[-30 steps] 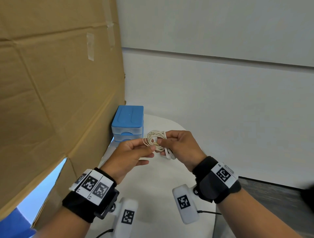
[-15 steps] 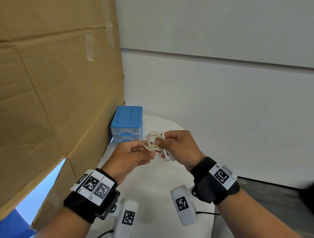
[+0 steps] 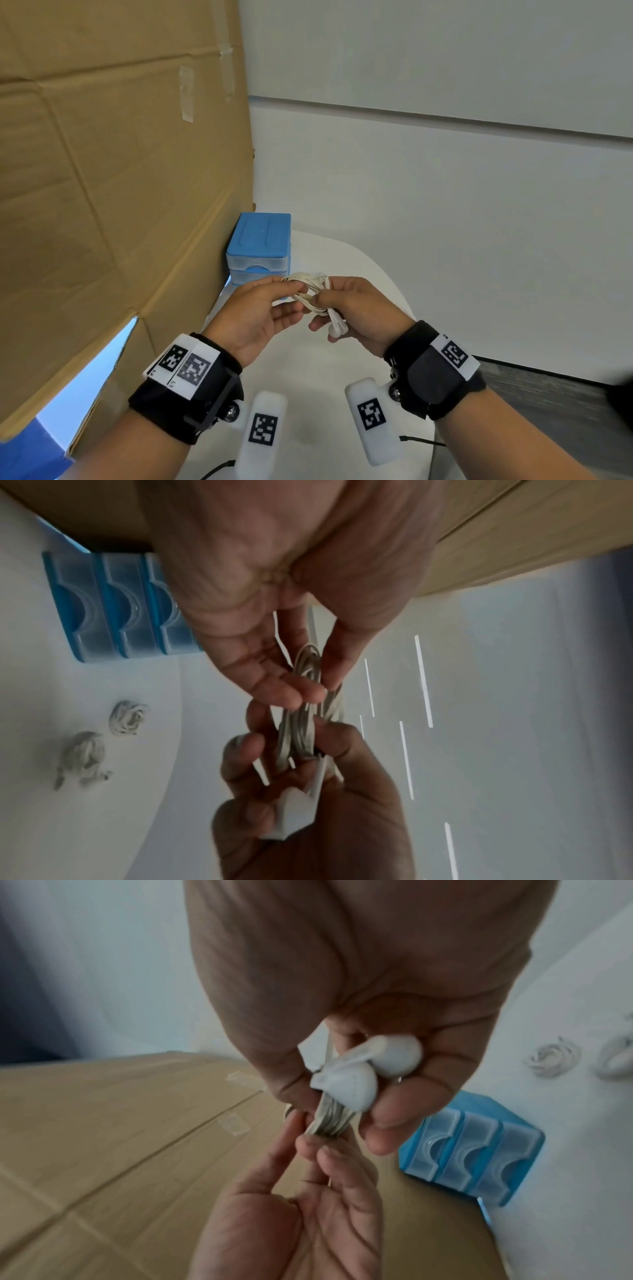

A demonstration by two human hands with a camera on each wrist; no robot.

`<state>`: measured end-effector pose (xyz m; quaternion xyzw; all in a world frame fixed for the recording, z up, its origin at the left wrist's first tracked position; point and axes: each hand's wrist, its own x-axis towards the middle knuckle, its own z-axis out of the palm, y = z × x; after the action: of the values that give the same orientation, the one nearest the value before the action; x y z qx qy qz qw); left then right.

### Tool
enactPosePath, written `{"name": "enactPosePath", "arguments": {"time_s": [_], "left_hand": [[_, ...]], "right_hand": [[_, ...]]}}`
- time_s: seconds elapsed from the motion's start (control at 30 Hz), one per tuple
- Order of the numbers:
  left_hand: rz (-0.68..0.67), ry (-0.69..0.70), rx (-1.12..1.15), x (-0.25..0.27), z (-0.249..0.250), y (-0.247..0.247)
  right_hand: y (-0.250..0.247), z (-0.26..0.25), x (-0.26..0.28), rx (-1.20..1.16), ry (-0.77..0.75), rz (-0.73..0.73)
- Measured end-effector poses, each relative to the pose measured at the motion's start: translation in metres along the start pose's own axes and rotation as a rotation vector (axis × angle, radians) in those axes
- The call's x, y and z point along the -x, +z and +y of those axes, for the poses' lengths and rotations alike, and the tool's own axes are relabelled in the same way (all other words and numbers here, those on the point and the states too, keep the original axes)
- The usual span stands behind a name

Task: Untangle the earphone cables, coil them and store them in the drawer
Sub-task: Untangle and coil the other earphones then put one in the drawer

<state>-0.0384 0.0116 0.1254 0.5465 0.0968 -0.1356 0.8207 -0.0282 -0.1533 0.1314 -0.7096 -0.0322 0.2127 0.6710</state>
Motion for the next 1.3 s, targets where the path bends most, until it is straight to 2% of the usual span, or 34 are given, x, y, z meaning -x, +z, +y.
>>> {"name": "enactPosePath", "arguments": {"time_s": [0.23, 0.47, 0.6, 0.73, 0.83, 1.07, 1.17, 1.23, 1.3], "left_hand": [[-0.006, -0.008, 0.129, -0.005, 0.004, -0.004], [0.111, -0.015, 0.082, -0.017, -0.017, -0.011], [0.178, 0.022, 0.031, -0.029, -0.027, -0.016], [0.217, 0.011, 0.08, -0.049, -0.03, -0.02], [0.243, -0.006, 0.118, -0.068, -0.031, -0.02], [0.221, -0.061, 0.13, -0.107, -0.029, -0.021], [0.337, -0.142, 0.101, -0.125, -0.023, -0.03], [0.452, -0.21, 0.167, -0.141, -0.017, -0.042], [0.509, -0.24, 0.258, -0.155, -0.013, -0.053]], "right_hand": [[0.002, 0.0, -0.003, -0.2, -0.152, 0.117], [-0.003, 0.013, -0.007, -0.32, -0.14, 0.21], [-0.009, 0.019, -0.021, -0.259, -0.11, 0.234], [-0.016, 0.022, -0.039, -0.178, -0.093, 0.192], [-0.021, 0.021, -0.059, -0.098, -0.086, 0.235], [-0.034, 0.017, -0.107, -0.002, -0.086, 0.319], [-0.043, 0.012, -0.128, 0.109, -0.079, 0.366], [-0.048, 0.007, -0.14, 0.18, -0.069, 0.381], [-0.052, 0.001, -0.149, 0.228, -0.072, 0.382]]}}
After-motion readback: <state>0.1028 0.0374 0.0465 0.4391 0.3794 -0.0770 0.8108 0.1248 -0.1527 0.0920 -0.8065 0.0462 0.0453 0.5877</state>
